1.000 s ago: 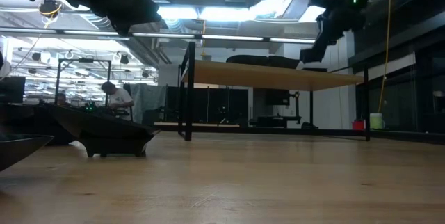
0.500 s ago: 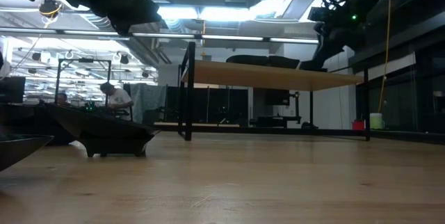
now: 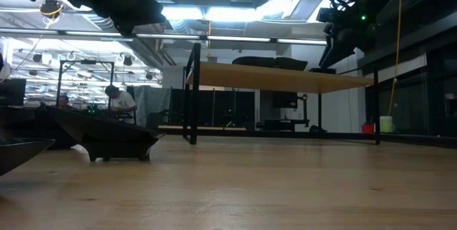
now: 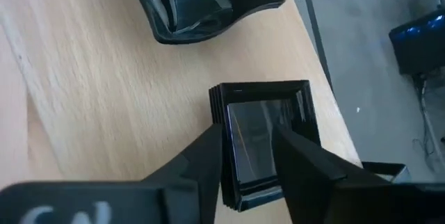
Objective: Pick & Place Mini shaped plates
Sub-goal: Stack the square plate on top of the square plate on the shelf, then stack the distorted square plate on top of the distorted square plate on the shelf
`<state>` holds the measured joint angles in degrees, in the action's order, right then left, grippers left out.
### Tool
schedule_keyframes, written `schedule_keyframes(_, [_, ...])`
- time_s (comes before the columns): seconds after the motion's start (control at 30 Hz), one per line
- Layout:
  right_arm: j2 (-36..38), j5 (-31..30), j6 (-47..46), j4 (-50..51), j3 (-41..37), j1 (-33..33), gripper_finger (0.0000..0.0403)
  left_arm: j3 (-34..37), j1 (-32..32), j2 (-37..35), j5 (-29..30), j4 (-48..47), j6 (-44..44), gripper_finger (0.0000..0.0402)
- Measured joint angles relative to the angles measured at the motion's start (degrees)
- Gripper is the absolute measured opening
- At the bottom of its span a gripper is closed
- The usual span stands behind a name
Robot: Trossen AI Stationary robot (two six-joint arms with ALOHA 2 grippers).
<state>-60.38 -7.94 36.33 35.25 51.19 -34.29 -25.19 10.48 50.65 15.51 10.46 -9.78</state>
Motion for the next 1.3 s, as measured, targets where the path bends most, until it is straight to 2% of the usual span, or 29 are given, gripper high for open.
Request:
schedule_keyframes(0.13, [0.0, 0.9, -4.3, 2.3, 3.1, 0.6, 0.0147, 0.0, 0.0, 0.0, -0.1, -0.2, -0.1, 0.0119])
schedule_keyframes(0.3, [0.2, 9.7, -10.1, 5.0, 7.5, 2.3, 0.0155, -0.1, 0.0, 0.0, -0.7, -1.3, -3.3, 0.0116])
schedule_keyframes(0.4, [0.6, 13.2, -11.7, 6.8, 8.5, 4.1, 0.0156, -1.9, 0.0, 0.0, -4.0, -7.2, -7.4, 0.0114])
schedule_keyframes(0.5, [1.3, 14.2, -13.9, 7.3, 8.5, 6.6, 0.0156, -5.3, 0.4, 0.3, -6.4, -14.3, -11.5, 0.0109])
schedule_keyframes(0.7, [2.4, 19.7, -18.9, 9.2, 8.5, 13.5, 0.0156, -13.4, 5.3, 1.4, -6.4, -30.2, -15.7, 0.0095])
schedule_keyframes(0.97, [2.4, 19.6, -22.2, 5.7, 5.5, 23.2, 0.0156, -19.4, 12.0, 5.9, -6.2, -37.8, -21.7, 0.0086])
schedule_keyframes(1.13, [2.4, 19.6, -21.3, 2.9, 4.7, 28.1, 0.0156, -20.0, 15.3, 10.2, -7.1, -38.4, -25.9, 0.0086])
schedule_keyframes(1.3, [2.4, 19.6, -20.9, -1.7, 4.6, 32.0, 0.0156, -20.0, 17.6, 14.5, -10.3, -44.3, -32.5, 0.0086])
